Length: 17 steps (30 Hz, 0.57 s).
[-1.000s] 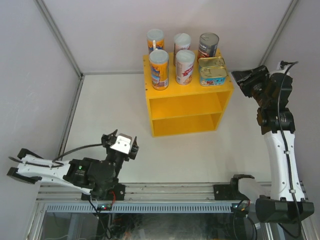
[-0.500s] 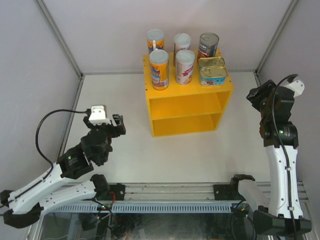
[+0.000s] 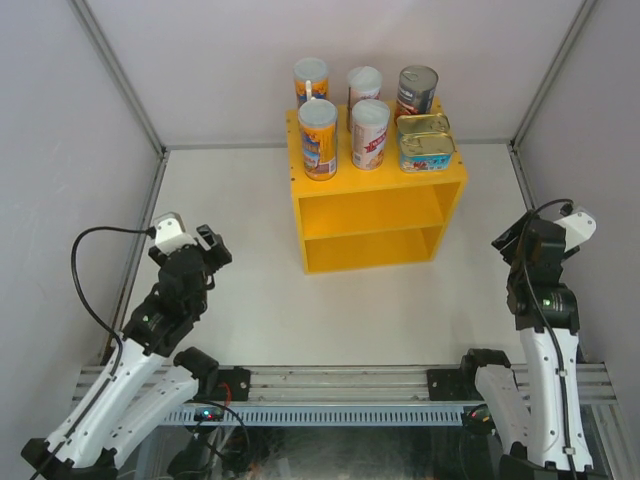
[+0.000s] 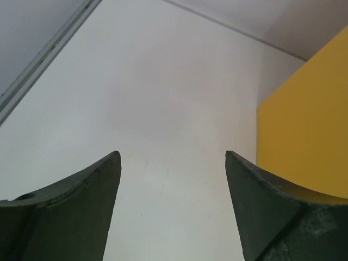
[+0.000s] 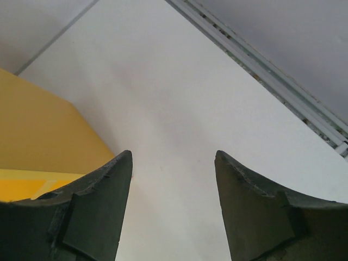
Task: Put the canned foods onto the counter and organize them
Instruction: Reset both arms
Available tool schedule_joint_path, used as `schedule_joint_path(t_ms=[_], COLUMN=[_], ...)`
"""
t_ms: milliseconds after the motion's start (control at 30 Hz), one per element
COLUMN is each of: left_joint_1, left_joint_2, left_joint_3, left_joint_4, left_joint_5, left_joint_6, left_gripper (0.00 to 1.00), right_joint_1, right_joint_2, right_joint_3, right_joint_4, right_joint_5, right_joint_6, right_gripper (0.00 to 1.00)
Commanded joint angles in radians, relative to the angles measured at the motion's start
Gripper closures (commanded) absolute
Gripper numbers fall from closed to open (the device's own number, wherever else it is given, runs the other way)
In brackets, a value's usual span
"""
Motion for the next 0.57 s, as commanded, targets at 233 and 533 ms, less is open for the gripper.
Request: schedule_joint_path(t_ms=[233,533], left_joint_1=[0.074,0.092], left_joint_2=[-0.033,-0.049], left_joint_3=[-0.079,-0.07], left_joint_4=[0.018,0.003], left_joint_5=[0.087,0.092], left_joint_6=[-0.074,-0.055], left_gripper=[0.18,0.18], right_joint_1=[0.0,0.01], right_joint_2=[-0.068,-0.077], right_joint_3=[-0.027,-0.033], right_joint_4=[0.003,0.015], right_joint_5=[0.114,0.114], right_joint_6=[0.004,0.024], right_gripper=[0.33,0.25])
